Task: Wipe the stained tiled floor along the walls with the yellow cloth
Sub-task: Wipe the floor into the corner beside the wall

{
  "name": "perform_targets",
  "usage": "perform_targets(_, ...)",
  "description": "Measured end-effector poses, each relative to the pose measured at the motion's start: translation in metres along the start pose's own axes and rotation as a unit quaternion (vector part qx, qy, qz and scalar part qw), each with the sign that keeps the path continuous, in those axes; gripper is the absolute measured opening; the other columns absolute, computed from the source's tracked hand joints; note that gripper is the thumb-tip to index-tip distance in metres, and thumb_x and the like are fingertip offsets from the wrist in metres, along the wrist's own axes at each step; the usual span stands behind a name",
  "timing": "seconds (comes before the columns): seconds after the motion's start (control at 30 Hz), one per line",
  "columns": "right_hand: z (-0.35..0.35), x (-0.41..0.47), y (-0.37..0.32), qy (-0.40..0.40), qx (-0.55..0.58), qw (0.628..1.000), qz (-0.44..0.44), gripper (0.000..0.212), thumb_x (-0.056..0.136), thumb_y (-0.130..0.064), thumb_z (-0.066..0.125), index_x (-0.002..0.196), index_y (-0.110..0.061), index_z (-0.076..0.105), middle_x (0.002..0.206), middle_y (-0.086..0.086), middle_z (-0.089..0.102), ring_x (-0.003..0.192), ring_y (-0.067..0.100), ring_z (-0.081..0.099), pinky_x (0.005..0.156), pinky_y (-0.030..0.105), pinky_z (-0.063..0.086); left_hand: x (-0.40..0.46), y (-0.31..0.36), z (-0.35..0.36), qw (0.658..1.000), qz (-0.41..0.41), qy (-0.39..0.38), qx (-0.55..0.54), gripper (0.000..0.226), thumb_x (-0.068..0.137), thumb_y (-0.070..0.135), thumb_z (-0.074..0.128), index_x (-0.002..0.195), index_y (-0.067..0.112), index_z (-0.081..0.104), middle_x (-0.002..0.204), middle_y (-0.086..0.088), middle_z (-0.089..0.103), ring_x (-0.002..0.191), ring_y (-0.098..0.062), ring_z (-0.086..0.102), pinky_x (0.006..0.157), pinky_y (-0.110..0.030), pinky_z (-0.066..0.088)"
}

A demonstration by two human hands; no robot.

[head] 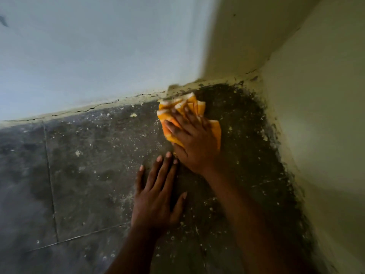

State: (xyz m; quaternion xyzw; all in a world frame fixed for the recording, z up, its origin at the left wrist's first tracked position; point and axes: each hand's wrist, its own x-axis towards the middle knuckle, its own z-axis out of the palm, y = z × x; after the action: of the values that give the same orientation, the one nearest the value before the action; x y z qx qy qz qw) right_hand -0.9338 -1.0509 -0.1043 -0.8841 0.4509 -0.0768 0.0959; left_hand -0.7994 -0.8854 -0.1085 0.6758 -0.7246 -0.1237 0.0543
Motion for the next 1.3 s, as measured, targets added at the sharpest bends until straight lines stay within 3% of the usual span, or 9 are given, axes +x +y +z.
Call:
perform_targets(0.07,-0.008,-0.006,0.039,-0.001,-0.028,0.999,0.028,0.065,0.094,-0.043,0.042,0.159,-0.033,0.039,0.17,0.0,0.031,0.158,0.032,0.022,0.127,0.056,0.015,-0.001,0.0,-0.001,1.0,-0.001,0.008,-0.006,0.082,0.099,0.06,0.041,0.167,0.018,0.025,0.177,-0.003,0.014,0.164,-0.024,0.014,0.127,-0.063,0.018)
perform_targets(0.23,-0.038,0.028,0.107,0.048,-0.026,0.932,0.357,0.067,0.101,-0.04,0.051,0.163,-0.038,0.025,0.174,0.004,0.016,0.16,0.04,0.005,0.127,0.063,0.006,0.002,0.002,0.0,1.0,-0.002,0.012,-0.004,0.081,0.1,0.061,0.04,0.167,0.017,0.025,0.177,-0.003,0.014,0.164,-0.024,0.013,0.128,-0.063,0.017)
perform_targets(0.53,-0.025,-0.051,0.051,0.141,0.032,0.836,0.529,0.073,0.085,-0.044,0.045,0.157,-0.027,0.044,0.168,0.011,0.032,0.156,0.04,0.022,0.126,0.062,0.013,0.005,0.001,0.001,1.0,0.008,0.004,-0.012,0.083,0.1,0.062,0.042,0.168,0.018,0.022,0.178,-0.004,0.01,0.165,-0.024,0.008,0.129,-0.062,0.011)
perform_targets(0.83,-0.023,-0.128,0.02,0.132,0.08,0.971,0.185,0.057,0.075,-0.032,0.054,0.128,-0.023,0.072,0.142,0.01,0.064,0.131,0.035,0.054,0.114,0.043,0.035,0.001,-0.003,0.005,0.999,0.016,0.035,-0.032,0.077,0.102,0.06,0.039,0.166,0.018,0.027,0.177,-0.004,0.015,0.164,-0.023,0.01,0.13,-0.06,0.007)
perform_targets(0.93,-0.027,-0.173,0.003,0.162,0.109,0.943,0.268,0.055,0.077,-0.031,0.057,0.128,-0.025,0.073,0.143,0.005,0.062,0.129,0.041,0.059,0.105,0.062,0.047,0.0,-0.002,0.001,0.998,0.016,0.028,-0.057,0.074,0.103,0.058,0.032,0.166,0.019,0.027,0.177,-0.005,0.014,0.164,-0.024,0.007,0.131,-0.059,0.003)
perform_targets(1.0,-0.036,-0.192,-0.024,0.179,0.221,0.907,0.311,0.057,0.08,-0.036,0.06,0.135,-0.049,0.063,0.147,-0.012,0.056,0.124,0.037,0.065,0.101,0.063,0.053,-0.003,-0.002,-0.002,0.997,0.025,0.025,-0.064,0.072,0.104,0.057,0.027,0.166,0.02,0.026,0.177,-0.005,0.013,0.164,-0.022,0.004,0.132,-0.056,0.001)
perform_targets(1.07,-0.048,-0.199,-0.053,0.203,0.327,0.859,0.337,0.057,0.084,-0.035,0.062,0.133,-0.063,0.055,0.14,-0.01,0.064,0.109,0.026,0.073,0.089,0.051,0.061,-0.004,-0.007,-0.001,0.996,0.021,0.015,-0.083,0.07,0.104,0.055,0.03,0.165,0.022,0.028,0.176,-0.003,0.016,0.164,-0.02,0.006,0.133,-0.052,0.001)
perform_targets(1.17,-0.073,-0.22,-0.101,0.216,0.426,0.797,0.371,0.053,0.091,-0.012,0.071,0.133,-0.045,0.064,0.109,-0.006,0.076,0.072,0.001,0.072,0.057,0.02,0.057,-0.028,-0.003,-0.008,0.985,-0.022,0.001,-0.173,0.062,0.103,0.045,0.046,0.161,0.024,0.039,0.171,-0.002,0.032,0.16,-0.023,0.025,0.132,-0.054,0.016)
perform_targets(1.3,-0.117,-0.27,-0.154,0.207,0.439,0.798,0.357,0.051,0.089,-0.004,0.072,0.13,-0.034,0.068,0.102,-0.042,0.06,0.086,-0.023,0.063,0.067,0.002,0.048,-0.1,0.031,-0.046,0.94,-0.074,0.022,-0.333,0.042,0.105,0.033,0.056,0.146,0.027,0.054,0.145,-0.003,0.06,0.122,-0.016,0.059,0.102,-0.049,0.053)
